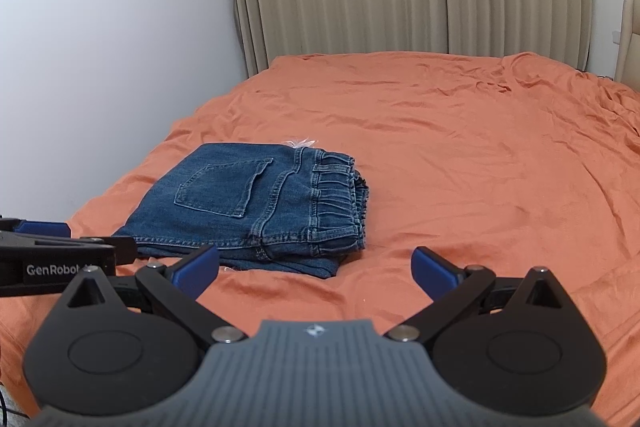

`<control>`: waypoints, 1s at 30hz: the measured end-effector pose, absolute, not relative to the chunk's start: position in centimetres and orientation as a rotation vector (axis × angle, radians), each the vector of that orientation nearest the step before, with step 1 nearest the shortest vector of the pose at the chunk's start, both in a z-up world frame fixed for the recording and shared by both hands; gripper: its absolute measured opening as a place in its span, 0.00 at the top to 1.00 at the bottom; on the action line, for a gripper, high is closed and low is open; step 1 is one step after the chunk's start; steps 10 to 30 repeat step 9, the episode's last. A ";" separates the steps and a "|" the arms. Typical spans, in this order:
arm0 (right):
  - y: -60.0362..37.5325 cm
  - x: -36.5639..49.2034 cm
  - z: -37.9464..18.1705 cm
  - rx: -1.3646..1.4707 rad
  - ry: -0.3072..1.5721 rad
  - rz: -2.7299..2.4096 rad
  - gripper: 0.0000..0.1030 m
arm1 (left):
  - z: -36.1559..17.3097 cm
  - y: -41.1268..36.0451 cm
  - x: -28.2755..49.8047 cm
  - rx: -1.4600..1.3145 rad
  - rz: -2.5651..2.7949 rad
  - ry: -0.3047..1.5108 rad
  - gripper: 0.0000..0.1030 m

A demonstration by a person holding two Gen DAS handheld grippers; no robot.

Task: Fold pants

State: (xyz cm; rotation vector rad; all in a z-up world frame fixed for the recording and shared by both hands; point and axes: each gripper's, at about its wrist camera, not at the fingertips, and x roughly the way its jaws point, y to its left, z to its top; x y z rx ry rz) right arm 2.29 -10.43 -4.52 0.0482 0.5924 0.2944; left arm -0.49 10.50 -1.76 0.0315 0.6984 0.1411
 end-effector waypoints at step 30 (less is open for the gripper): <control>-10.7 2.5 -4.5 0.062 0.596 0.290 0.05 | -1.6 10.2 -0.6 0.044 0.144 0.684 0.14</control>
